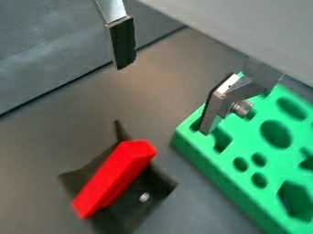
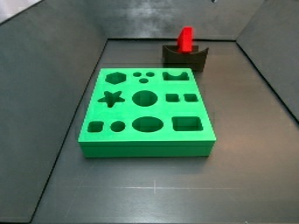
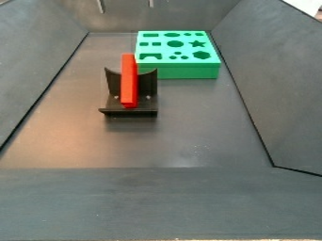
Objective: Pick up the double-square object. Move up. Rotate the double-square object. Place the double-square object on the fixture. Regrasp the double-square object. Move to above the board. Insert the double-square object.
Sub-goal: Regrasp the double-square object.
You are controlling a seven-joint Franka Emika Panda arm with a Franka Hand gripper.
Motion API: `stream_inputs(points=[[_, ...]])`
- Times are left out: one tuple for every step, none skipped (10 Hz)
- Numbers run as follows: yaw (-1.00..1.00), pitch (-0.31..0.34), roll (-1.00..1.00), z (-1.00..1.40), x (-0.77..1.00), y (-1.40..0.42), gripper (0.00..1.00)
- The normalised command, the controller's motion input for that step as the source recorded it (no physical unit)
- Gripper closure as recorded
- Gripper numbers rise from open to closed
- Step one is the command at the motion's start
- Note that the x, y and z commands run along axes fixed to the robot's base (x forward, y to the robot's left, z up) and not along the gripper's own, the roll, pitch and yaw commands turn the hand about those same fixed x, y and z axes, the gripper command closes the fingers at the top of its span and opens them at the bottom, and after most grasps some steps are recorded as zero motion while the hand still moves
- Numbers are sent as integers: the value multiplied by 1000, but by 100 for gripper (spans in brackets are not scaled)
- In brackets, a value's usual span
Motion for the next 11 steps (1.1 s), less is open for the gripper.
stream_inputs(points=[[27,5,1000,9,-19,-19,0],[29,8,1000,10,-19,-17,0],[31,12,1000,15,-11,-19,0],[32,16,1000,10,2,-20,0],[35,22,1000,-1,15,-20,0],[37,30,1000,-8,27,-22,0],[41,39,1000,-6,39,-25,0],[47,57,1000,-7,56,-28,0],[54,74,1000,-11,72,-28,0],[69,104,1000,-13,88,-33,0],[87,130,1000,-10,94,-35,0]])
